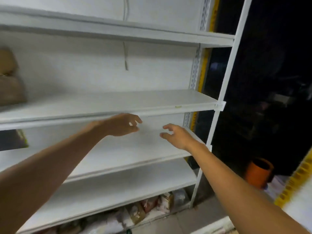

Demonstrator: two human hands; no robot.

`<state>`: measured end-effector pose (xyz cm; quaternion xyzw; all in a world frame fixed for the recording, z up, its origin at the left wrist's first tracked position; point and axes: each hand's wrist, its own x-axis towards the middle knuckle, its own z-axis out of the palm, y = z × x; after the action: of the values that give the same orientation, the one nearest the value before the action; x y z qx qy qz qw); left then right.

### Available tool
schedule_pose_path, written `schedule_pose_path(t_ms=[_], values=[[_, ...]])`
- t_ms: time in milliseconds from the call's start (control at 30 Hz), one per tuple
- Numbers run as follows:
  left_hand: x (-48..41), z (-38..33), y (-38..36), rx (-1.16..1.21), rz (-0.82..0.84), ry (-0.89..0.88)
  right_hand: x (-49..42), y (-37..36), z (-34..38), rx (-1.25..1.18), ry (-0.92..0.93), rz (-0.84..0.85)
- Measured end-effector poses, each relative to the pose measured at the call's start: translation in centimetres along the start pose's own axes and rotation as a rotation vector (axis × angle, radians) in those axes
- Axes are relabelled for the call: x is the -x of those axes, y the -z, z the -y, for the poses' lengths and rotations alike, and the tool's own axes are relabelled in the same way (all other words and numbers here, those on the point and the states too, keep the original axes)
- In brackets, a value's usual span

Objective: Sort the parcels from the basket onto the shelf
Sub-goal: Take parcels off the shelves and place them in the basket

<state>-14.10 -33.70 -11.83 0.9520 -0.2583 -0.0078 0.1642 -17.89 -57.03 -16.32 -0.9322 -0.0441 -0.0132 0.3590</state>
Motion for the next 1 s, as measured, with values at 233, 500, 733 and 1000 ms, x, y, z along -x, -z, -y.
schedule_pose_path(t_ms=[233, 500, 733, 1000], values=[[7.3, 10.7, 9.3, -0.143, -0.094, 0.193, -7.8, -3.5, 13.3, 0.134, 0.208, 0.085], [12.7, 21.2, 14.4, -0.165, -0.102, 0.393, -12.9, -10.8, 25.9, 0.099, 0.344, 0.139], [14.5, 27.6, 17.3, -0.043, -0.237, 0.467, -17.1, -17.2, 34.2, -0.221, 0.348, 0.24], [17.7, 33.0, 19.4, -0.119, -0.38, 0.561, -23.2, -23.4, 40.6, -0.188, 0.561, 0.346]])
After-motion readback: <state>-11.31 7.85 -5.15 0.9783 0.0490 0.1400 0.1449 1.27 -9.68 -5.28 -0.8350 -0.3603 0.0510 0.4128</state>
